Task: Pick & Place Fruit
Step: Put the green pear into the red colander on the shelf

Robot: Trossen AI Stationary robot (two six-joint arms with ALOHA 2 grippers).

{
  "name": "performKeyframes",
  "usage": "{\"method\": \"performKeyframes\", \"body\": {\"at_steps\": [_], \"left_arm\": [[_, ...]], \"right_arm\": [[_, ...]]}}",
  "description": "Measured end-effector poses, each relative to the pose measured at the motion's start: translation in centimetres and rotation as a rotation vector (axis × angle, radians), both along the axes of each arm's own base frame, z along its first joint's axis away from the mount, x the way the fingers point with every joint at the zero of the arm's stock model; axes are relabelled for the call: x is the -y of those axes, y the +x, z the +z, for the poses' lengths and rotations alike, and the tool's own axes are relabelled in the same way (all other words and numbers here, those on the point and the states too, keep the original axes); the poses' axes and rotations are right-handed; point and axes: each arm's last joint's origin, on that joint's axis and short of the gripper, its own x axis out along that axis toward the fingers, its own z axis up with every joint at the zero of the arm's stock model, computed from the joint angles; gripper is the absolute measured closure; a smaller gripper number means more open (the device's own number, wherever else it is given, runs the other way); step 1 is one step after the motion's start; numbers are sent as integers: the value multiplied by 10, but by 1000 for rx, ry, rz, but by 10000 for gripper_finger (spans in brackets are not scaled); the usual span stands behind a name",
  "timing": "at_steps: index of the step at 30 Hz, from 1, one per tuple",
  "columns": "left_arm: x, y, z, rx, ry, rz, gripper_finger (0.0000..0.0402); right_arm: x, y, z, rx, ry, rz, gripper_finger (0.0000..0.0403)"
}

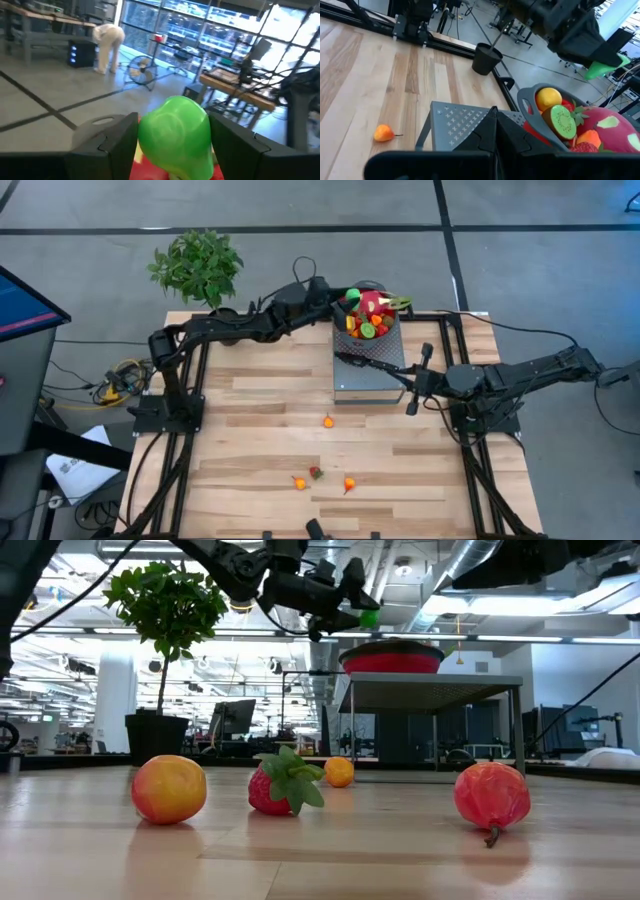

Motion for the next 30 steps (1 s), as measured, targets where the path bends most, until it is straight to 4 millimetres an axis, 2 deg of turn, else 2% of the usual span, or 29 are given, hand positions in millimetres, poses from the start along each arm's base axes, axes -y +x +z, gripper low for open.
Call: {"method": "performKeyframes", "body": {"at_steps": [8, 16, 25, 30], "left_arm": [[-5, -1, -7, -118, 88, 122, 182], [-4, -2, -14, -186, 73, 121, 182], [-3, -6, -32, -297, 161, 111, 182], [-2, -6, -32, -277, 167, 111, 177]], "right_arm": [[0, 0, 0, -1, 0, 0, 403], [0, 0, -1, -9, -2, 0, 403], [0, 0, -1, -9, -2, 0, 403], [0, 0, -1, -9, -2, 0, 403]]}}
